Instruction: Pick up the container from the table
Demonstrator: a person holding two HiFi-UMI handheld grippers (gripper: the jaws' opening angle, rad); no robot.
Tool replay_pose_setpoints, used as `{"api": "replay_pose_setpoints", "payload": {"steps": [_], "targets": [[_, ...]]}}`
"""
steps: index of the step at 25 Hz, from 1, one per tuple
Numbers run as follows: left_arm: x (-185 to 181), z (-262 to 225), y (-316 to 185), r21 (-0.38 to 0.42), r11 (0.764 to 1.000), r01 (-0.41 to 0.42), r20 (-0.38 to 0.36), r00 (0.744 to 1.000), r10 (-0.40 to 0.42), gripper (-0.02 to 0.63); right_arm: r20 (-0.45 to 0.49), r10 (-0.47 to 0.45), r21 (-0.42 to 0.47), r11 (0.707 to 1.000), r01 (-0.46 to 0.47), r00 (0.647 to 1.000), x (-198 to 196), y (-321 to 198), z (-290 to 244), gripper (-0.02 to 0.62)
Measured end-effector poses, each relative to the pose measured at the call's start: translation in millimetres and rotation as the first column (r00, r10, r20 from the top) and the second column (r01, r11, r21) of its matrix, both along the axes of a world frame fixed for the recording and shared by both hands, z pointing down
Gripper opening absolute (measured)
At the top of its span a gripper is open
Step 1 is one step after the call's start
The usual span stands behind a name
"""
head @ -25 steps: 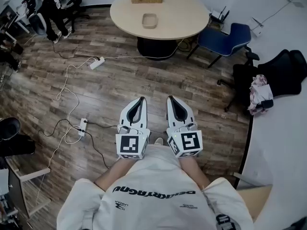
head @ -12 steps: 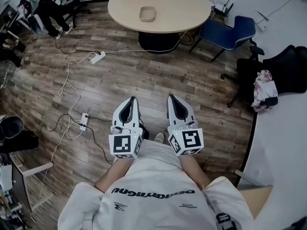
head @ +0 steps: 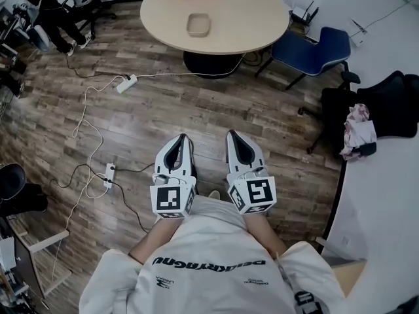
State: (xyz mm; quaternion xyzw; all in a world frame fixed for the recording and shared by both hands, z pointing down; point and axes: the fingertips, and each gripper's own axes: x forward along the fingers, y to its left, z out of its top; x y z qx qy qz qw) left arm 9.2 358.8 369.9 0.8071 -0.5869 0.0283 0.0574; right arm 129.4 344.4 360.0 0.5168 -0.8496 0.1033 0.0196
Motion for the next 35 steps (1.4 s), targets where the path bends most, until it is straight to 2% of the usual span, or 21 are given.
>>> {"api": "replay_pose_setpoints", "payload": {"steps": [7, 17, 24, 29, 35], "targets": [[-18.9, -10.9, -109.4, 0.011, 0.998, -0.057, -0.008, 0.998, 0.057, 0.015, -0.019, 0.015, 0.001, 1.0, -0.015, 1.0, -34.5, -106.9, -9.9, 0.032], [-68.1, -25.4, -252.0, 0.002, 0.99, -0.142, 0.001, 0.99, 0.142, 0.015, -0.03, 0.069, -0.008, 0.998, -0.069, 0.997, -90.7, -242.5, -25.1, 0.032], [-80.1, -23.5, -314.5, 0.006, 0.981, -0.193, -0.002, 0.981, 0.193, 0.015, -0.031, 0.111, -0.015, 0.994, -0.112, 0.993, -110.7, -301.5, -25.8, 0.032], [-75.8, -22.3, -346.5, -0.004, 0.976, -0.22, 0.003, 0.976, 0.22, 0.015, -0.04, 0.139, -0.04, 0.989, -0.14, 0.99, -109.1, -335.0, -20.5, 0.032], [-67.8, -0.3, -388.1, -0.043, 0.98, -0.193, -0.038, 0.981, 0.191, 0.015, -0.047, 0.148, -0.085, 0.985, -0.152, 0.988, -94.3, -373.3, 5.2, 0.032]]}}
